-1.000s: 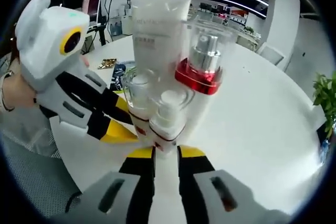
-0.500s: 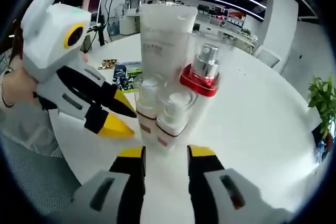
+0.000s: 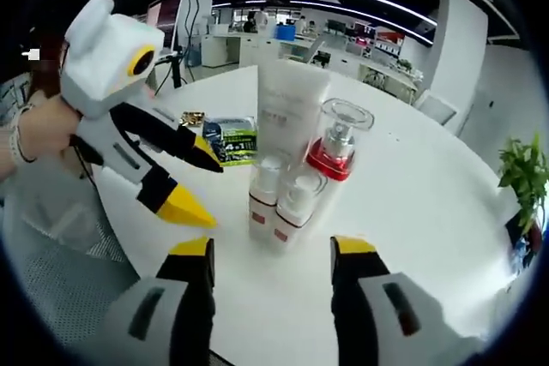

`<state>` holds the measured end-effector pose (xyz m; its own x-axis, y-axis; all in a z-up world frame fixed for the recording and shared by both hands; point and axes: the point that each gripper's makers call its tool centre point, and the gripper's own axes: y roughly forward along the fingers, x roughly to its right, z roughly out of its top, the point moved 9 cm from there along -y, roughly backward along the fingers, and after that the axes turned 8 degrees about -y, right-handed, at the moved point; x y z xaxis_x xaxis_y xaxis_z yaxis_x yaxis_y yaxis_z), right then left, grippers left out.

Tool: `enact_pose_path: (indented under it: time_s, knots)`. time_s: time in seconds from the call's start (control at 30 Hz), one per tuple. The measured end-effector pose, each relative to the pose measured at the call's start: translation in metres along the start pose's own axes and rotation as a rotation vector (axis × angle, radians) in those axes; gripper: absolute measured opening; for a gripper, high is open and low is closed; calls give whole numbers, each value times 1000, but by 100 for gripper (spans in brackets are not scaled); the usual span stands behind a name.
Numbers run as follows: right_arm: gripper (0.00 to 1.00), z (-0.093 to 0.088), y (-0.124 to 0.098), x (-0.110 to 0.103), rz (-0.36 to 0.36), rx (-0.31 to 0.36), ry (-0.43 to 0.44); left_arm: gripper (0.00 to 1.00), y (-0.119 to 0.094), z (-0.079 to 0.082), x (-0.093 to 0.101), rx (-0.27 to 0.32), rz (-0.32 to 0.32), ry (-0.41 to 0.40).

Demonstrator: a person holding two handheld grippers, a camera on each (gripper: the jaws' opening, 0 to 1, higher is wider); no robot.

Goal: Arrange the skincare products in the storage area until every visible bottle or jar stands upright without overlapping.

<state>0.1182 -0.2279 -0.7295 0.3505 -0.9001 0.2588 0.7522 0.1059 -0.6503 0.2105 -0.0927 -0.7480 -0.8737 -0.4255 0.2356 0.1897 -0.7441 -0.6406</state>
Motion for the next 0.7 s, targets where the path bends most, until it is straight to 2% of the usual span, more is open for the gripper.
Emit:
enact_pose_path:
  time_s: [0.23, 0.5, 0.7]
  knots:
    - [67, 10, -15, -4, 24, 53, 6, 49, -17, 0, 2, -3, 1, 8]
    - [78, 17, -27, -11, 53, 100, 45, 66, -43, -5, 4, 4, 23, 11]
    - [88, 22, -32, -19, 61, 97, 9, 72, -62, -8, 2, 32, 44, -3]
